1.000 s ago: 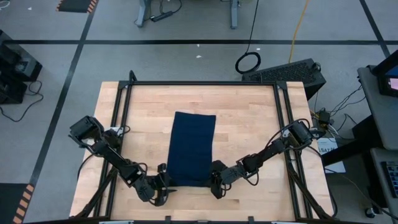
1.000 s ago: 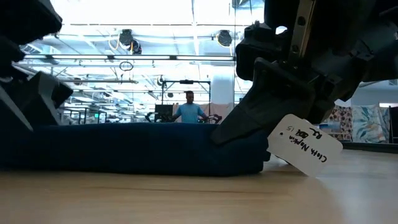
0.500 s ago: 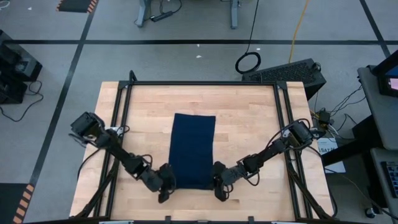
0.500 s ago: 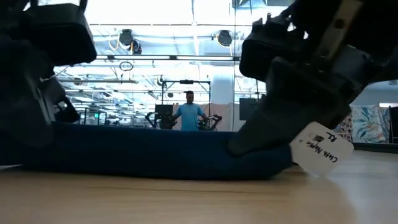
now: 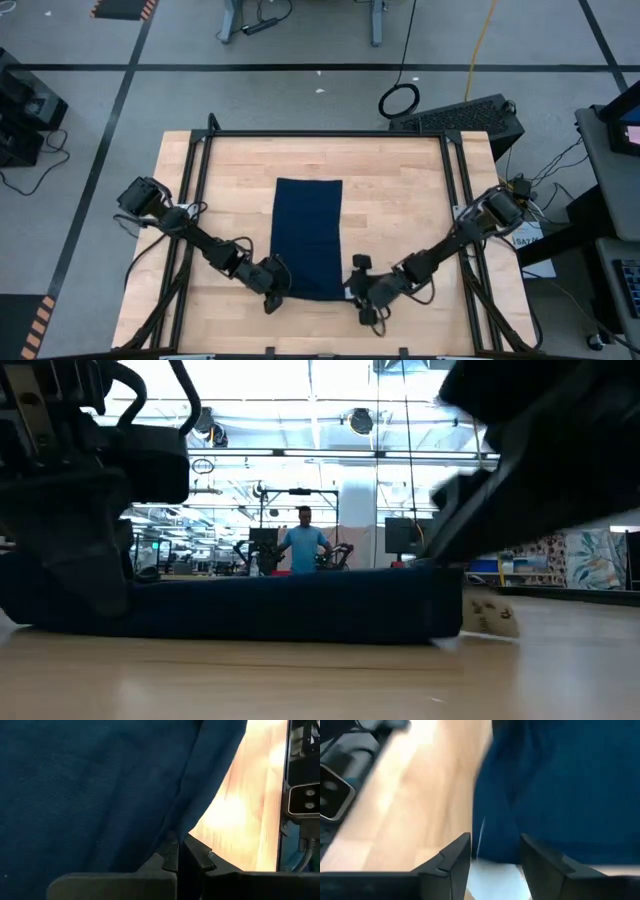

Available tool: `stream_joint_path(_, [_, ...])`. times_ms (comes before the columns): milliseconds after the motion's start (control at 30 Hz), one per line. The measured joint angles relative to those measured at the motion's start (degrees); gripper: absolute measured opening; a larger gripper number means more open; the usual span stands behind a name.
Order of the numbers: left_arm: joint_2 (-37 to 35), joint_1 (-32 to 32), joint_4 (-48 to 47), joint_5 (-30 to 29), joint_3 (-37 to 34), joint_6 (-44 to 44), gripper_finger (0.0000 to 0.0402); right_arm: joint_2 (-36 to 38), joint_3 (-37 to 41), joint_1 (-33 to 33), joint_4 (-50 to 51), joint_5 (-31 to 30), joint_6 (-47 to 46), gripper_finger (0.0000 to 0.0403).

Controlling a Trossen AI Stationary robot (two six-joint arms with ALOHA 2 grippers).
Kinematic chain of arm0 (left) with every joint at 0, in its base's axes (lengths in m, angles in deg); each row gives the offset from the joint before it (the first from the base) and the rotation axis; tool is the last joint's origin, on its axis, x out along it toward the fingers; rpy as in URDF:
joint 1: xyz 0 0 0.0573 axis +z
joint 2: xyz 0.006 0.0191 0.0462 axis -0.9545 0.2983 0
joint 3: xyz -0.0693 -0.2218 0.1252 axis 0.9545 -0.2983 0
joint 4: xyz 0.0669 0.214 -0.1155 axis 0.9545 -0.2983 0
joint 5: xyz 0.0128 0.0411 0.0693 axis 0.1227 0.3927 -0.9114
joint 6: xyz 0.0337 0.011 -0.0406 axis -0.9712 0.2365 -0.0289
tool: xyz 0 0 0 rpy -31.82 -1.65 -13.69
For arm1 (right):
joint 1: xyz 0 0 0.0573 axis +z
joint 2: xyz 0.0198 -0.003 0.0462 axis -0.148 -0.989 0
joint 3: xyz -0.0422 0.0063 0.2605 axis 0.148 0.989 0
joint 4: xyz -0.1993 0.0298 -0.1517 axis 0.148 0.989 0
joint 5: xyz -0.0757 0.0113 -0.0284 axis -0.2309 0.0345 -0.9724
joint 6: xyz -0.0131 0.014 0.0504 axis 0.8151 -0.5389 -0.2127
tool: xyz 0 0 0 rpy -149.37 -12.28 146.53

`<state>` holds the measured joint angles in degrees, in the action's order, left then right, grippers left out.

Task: Roll towel
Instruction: Roll the dark blue towel

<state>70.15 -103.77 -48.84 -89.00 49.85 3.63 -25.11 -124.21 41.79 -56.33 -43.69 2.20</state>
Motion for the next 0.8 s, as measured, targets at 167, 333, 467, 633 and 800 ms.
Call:
stream_joint_path(167, [0.0, 0.9, 1.3, 0.0, 0.0, 1.5, 0.0005, -0.9, -0.1, 4.1, -8.2, -8.2, 14.4, 0.0162])
stream_joint_path(333, [0.0, 0.7, 12.3, 2.0, 0.0, 1.5, 0.0005, -3.8, -0.1, 6.0, -14.2, -8.9, 21.9, 0.0162])
stream_joint_path(467, [0.0, -0.2, 17.1, 3.0, 0.0, 2.9, 0.0004, -4.0, -0.1, 6.8, -14.9, -9.0, 24.4, 0.0157])
stream_joint_path(633, [0.5, -0.9, 14.7, 2.0, 0.0, 4.5, 0.0004, -4.0, -0.2, 7.4, -11.9, -11.8, 25.5, 0.0136])
stream_joint_path(800, [0.8, -1.2, 13.2, 0.5, -0.1, 6.2, 0.0004, -4.0, -0.2, 6.6, -9.6, -11.9, 23.9, 0.0126])
